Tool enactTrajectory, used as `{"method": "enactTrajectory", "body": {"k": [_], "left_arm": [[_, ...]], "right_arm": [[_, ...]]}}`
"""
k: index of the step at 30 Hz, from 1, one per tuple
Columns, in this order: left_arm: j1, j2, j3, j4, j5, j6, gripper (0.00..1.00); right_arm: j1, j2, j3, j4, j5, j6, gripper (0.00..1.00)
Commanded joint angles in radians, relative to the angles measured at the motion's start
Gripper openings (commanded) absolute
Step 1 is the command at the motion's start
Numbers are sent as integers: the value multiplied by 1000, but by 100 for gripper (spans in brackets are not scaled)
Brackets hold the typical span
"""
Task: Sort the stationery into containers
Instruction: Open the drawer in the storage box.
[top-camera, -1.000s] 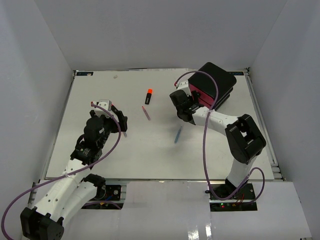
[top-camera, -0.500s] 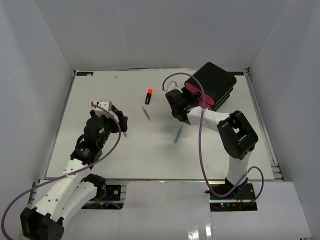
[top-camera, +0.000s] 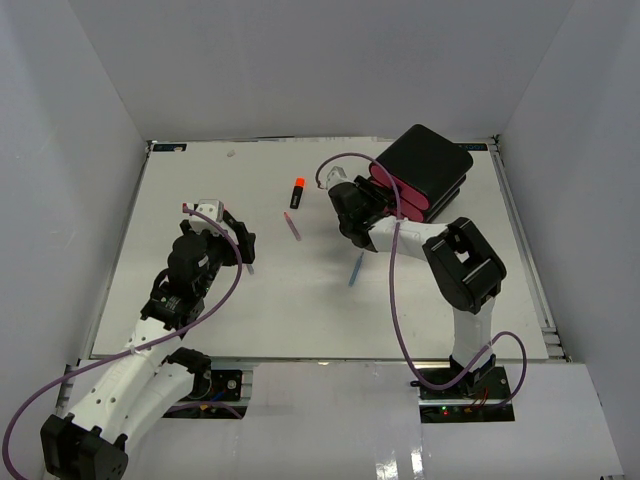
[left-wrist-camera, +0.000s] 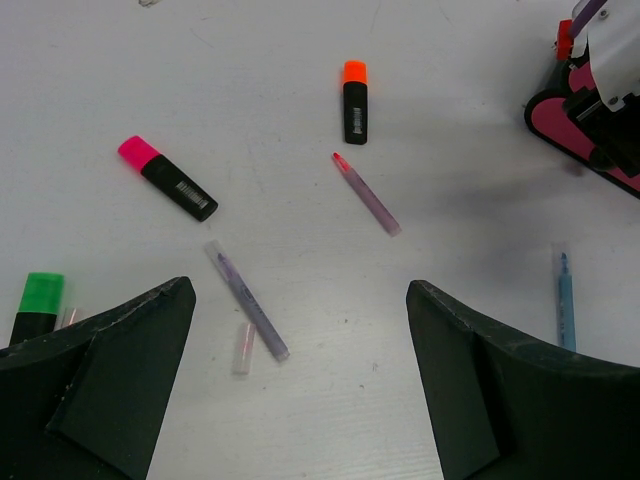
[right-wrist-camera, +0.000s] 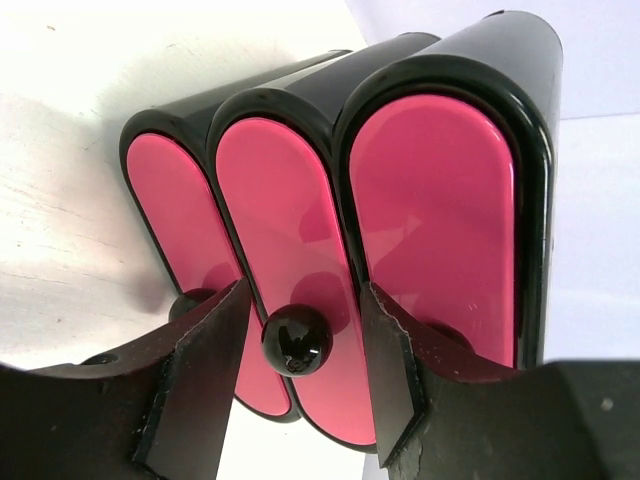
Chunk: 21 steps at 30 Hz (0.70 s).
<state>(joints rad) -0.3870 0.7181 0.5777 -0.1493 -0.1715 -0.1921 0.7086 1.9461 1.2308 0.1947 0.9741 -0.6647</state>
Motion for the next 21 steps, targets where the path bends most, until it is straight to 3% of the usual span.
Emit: {"method": "enactTrajectory", "body": {"k": [1, 21], "left_arm": [[7, -8, 1, 14, 12, 5, 98], [7, -6, 2, 16, 30, 5, 98]], "right_arm": [[-4, 13, -17, 95, 52, -67, 54], [-6, 19, -85, 117, 87, -67, 53]]}}
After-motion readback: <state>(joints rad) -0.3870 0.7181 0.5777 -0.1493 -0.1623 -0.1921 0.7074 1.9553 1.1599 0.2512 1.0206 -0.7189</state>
